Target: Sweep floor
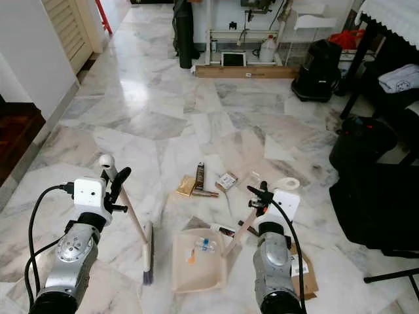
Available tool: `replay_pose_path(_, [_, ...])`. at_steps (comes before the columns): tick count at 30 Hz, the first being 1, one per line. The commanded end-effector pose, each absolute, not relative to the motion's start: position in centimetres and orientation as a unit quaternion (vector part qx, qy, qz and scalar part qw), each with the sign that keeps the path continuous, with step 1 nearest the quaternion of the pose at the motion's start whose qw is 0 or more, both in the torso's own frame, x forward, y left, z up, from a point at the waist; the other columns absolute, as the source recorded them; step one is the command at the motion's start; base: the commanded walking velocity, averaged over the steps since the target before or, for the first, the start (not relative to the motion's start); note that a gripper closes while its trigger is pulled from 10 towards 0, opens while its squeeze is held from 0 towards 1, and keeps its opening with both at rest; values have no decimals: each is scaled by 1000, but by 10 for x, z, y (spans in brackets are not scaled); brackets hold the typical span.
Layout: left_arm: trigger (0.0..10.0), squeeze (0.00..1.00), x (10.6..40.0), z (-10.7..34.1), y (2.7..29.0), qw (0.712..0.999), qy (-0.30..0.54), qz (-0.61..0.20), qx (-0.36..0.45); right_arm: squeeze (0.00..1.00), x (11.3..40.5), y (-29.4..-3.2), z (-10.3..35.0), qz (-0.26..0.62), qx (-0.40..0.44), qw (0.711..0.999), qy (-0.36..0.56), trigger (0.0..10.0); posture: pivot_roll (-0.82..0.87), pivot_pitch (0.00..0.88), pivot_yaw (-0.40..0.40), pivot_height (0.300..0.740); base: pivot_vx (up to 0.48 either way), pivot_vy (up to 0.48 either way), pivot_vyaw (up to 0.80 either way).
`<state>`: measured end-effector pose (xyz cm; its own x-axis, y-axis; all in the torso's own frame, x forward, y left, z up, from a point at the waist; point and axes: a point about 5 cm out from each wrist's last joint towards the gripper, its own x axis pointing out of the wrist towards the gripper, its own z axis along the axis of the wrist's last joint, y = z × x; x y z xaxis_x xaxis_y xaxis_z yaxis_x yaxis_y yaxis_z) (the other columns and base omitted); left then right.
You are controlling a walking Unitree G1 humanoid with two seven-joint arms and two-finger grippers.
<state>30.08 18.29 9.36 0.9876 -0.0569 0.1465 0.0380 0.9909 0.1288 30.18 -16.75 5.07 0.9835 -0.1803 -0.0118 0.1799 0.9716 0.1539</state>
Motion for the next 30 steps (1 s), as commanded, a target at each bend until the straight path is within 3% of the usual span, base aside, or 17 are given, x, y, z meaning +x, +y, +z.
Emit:
replay_pose_path(1, [10000,0,304,106,186,992,-108,-20,68,0,306,-165,63,-85,84,992,-29,10000,94,0,-4,740,0,0,0])
replay_pose_path(15, [10000,0,311,119,200,988,-136,22,63,0,309,-162,65,-69,55,996,-24,10000,102,0,-18,740,0,0,0])
replay_pose_path(20, [10000,0,302,120,195,987,-147,19,63,0,295,-175,70,-72,5,996,-52,10000,73,0,-5,740,0,0,0])
replay_pose_path(30, [10000,0,288,116,193,985,-147,8,88,0,281,-181,71,-86,10,995,-56,10000,58,0,7,740,0,0,0])
